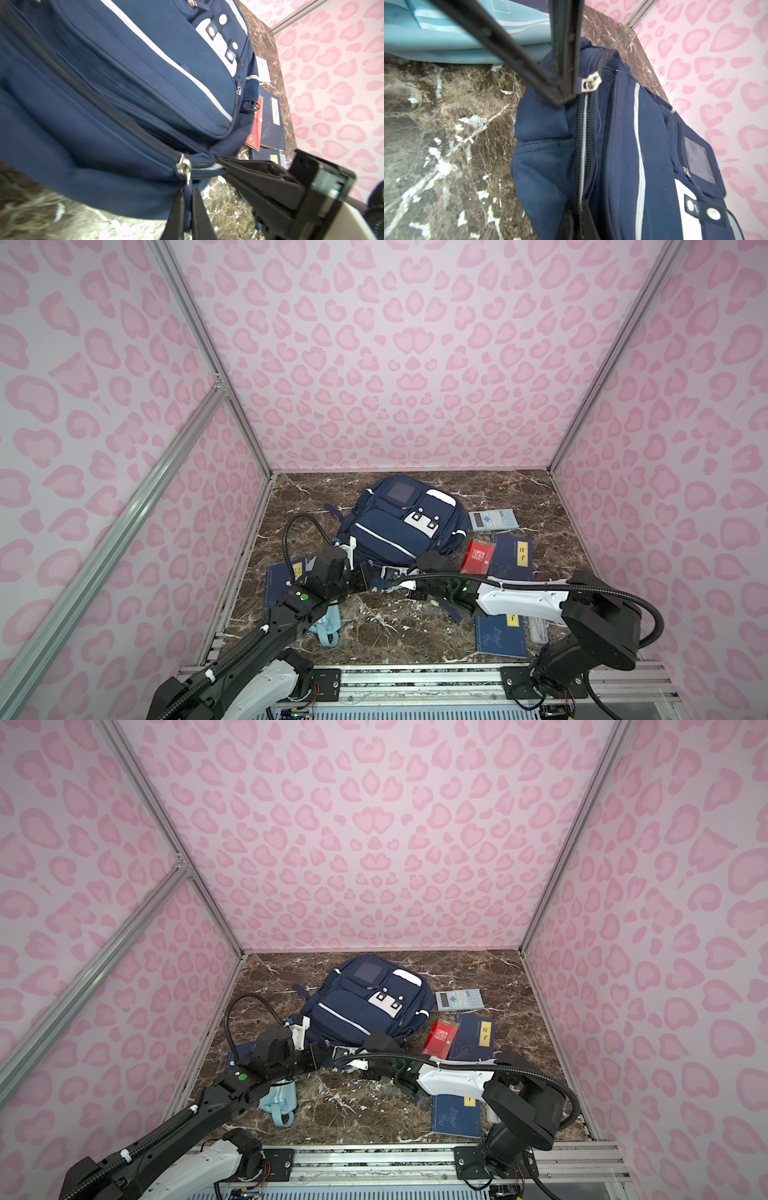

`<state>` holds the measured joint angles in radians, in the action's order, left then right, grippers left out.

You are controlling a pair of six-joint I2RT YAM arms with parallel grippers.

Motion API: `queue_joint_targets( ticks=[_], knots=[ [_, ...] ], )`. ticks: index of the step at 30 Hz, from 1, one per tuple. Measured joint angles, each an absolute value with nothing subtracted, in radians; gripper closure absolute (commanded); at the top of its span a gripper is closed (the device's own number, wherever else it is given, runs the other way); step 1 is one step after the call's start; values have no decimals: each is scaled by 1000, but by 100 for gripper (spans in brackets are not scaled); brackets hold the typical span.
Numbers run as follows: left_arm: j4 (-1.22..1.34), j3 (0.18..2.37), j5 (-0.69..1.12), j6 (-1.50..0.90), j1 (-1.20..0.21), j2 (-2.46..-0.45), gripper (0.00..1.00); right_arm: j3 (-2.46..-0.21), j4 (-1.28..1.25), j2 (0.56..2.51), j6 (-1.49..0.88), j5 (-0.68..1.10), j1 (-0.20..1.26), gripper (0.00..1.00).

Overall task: Pack books, pencil case, and school supplies into a backpack
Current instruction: Unzip the student bag at the center of the table.

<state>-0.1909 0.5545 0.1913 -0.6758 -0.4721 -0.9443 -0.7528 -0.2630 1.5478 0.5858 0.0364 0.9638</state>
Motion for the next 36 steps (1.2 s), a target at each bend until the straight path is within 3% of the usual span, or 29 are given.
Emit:
queue_joint_targets(
  ticks=[7,12,13,17,18,22,26,32,35,36],
  knots=[
    [-192,611,291,-590,-288,-1065,97,-689,-251,1440,641,112,885,100],
    [-183,610,327,-566,-279,-1029,97,-667,-268,1420,650,146,808,99],
    [-183,593,320,-570,-300,-1002,97,-665,-266,1423,649,130,802,90],
    [-181,504,221,-619,-455,-879,97,-656,-227,1402,611,-14,811,34],
    [-181,478,198,-646,-497,-854,97,-643,-213,1371,596,-46,824,25],
    [-186,440,138,-715,-633,-830,97,-609,-125,1219,563,-103,940,23],
    [-170,454,121,-742,-671,-890,97,-572,-105,1160,550,-78,1042,23],
    [-137,497,112,-768,-713,-923,97,-656,-101,1342,553,-54,1052,25],
    [-113,496,130,-786,-729,-930,97,-736,-120,1460,543,-38,1065,33],
    [-104,495,138,-790,-733,-933,97,-759,-133,1492,530,-28,1069,39]
  ],
)
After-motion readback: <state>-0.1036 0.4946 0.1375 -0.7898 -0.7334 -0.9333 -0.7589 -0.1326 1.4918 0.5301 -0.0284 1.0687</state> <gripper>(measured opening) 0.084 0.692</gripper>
